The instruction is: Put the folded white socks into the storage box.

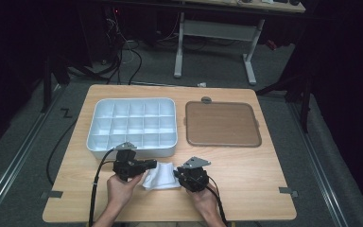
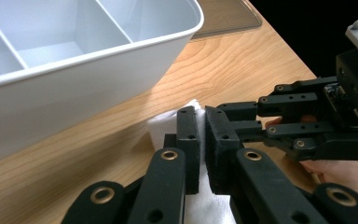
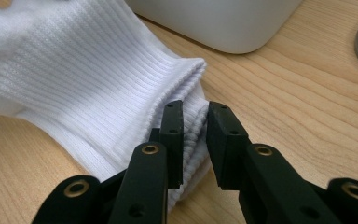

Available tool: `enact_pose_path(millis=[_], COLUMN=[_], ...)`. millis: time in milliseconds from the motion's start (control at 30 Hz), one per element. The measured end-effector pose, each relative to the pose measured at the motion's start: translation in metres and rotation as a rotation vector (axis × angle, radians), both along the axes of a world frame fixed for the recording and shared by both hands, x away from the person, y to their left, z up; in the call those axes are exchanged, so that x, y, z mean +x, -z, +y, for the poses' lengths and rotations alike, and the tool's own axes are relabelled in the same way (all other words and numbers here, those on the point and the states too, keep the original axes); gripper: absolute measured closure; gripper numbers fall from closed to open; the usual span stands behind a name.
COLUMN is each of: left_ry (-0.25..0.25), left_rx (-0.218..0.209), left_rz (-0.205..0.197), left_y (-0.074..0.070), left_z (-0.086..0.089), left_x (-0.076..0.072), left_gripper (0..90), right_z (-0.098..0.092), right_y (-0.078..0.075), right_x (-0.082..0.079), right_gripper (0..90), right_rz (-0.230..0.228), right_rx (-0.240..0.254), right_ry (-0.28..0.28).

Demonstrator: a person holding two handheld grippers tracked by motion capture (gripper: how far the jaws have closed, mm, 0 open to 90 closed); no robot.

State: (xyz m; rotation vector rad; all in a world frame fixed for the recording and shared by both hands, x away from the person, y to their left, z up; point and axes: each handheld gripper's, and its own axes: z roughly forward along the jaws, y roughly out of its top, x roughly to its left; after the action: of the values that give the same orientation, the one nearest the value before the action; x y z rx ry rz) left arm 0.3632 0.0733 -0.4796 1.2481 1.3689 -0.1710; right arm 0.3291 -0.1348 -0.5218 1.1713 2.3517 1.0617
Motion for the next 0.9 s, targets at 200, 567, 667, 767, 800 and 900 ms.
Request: enact_pose_path(millis=[200, 567, 667, 767, 800, 900], left_ry=[0.015, 0.049, 0.053, 0.057, 0.059, 0.06], left_rx=[-0.006, 0.023, 0.014, 0.006, 0.009, 0.011], left_rz=[-0.003, -0.034, -0.032, -0.024, -0.021, -0.02], left_y=[-0.003, -0.005, -0.006, -0.005, -0.004, -0.003], left_z=[-0.007, -0.021, -0.024, -0.025, -0.026, -0.027], left_x=[0.001, 0.003, 0.004, 0.006, 0.006, 0.008], left_gripper=[85.7, 85.7, 85.6, 85.6, 85.6, 85.6], right_z=[0.001, 0.0, 0.0, -0.001, -0.001, -0.001], right_y=[0.001, 0.002, 0.002, 0.003, 0.003, 0.003], right_x=[0.001, 0.002, 0.003, 0.004, 0.003, 0.003], right_gripper=[78.2, 78.6, 79.2, 79.3, 79.3, 79.3], right_rz=[-0.005, 0.0, 0.008, 0.014, 0.013, 0.009], right_rx=[-0.009, -0.004, 0.0, 0.009, 0.008, 0.003], right_ry=[-0.022, -0.028, -0.031, -0.031, -0.03, -0.033])
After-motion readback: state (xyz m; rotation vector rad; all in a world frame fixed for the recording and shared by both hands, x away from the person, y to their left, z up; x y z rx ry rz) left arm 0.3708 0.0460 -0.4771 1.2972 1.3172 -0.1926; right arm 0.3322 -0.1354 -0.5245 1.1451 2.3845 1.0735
